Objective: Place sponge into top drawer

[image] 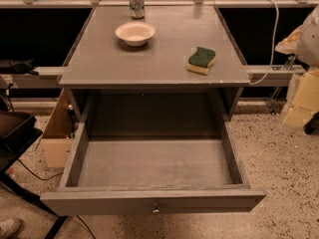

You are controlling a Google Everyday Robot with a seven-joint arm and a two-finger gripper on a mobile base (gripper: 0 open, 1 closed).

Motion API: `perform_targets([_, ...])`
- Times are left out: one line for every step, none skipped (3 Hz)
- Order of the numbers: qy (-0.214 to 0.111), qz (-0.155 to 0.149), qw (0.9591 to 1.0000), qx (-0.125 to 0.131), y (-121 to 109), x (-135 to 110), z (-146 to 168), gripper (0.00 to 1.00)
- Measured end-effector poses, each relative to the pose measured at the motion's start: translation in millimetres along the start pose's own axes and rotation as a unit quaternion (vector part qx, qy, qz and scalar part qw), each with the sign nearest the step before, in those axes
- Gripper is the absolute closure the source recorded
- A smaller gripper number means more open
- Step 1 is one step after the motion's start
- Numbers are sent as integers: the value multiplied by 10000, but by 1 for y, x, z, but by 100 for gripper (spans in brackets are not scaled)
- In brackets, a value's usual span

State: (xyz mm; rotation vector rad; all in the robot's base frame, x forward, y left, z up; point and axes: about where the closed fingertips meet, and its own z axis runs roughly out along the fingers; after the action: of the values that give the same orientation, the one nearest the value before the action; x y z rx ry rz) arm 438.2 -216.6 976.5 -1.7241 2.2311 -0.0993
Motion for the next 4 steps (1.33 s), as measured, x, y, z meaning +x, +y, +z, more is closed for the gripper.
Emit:
perform_targets([0,1,10000,0,0,0,0,0])
perform_targets([-389,576,9976,62,-31,-5,-1,0])
perform_targets([-999,1471,9840,99,-83,-25,7,0])
perform_targets([-1255,2291,9652,76,-124,-37,24,0])
